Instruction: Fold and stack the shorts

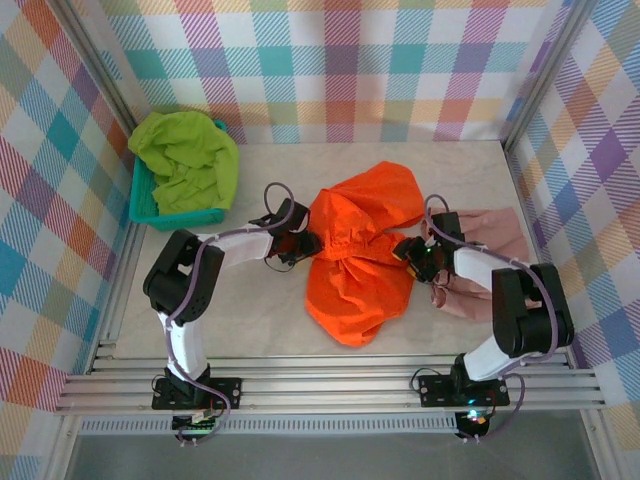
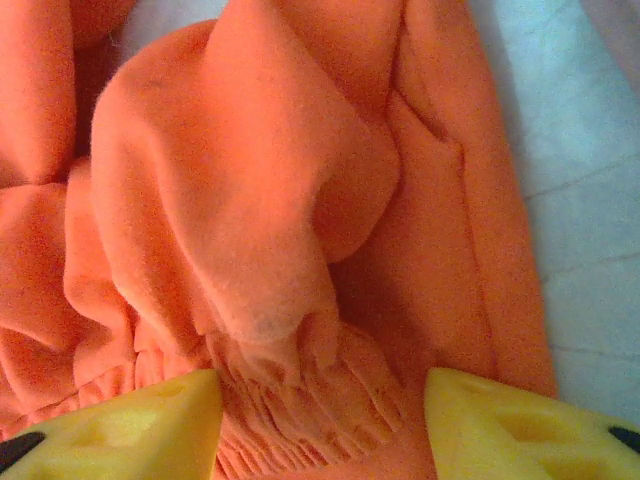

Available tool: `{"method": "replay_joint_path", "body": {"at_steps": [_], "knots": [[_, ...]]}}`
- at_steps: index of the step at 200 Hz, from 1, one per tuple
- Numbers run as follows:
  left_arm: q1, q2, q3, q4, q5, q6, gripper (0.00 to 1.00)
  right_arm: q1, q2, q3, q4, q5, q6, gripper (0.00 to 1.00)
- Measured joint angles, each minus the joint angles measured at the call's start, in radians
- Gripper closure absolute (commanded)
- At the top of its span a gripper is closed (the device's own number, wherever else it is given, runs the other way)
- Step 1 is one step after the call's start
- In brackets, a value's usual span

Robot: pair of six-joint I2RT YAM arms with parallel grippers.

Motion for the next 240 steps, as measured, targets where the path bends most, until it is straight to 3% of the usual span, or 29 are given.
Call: {"method": "replay_joint_path", "body": {"at_steps": [46,72,109,193,240], "knots": [[0.001,0.021,0.031,-0.031,-0.006,-0.003,0.74,0.0,0.047,0.035,0.009,-0.014,-0.029,0.67],[-0.001,0.047,0.057,-0.008,0.006,0.004,1.0,0.0,0.051,0.046,0.014,-0.019,-0.043,0.84],[0.003,0.045,0.084,-0.007,-0.011,0.017,1.0,0.0,0.05,0.076,-0.013,-0.018,-0.084,1.0],[0.167,-0.241,0.224,-0.176,-0.03,0.094,1.0,0.012,-0.181,0.241,-0.136,-0.061,-0.158,1.0],[0.278,-0.275,0.459,-0.317,-0.005,0.141,1.0,0.147,-0.215,0.304,-0.133,-0.108,-0.105,1.0]]}}
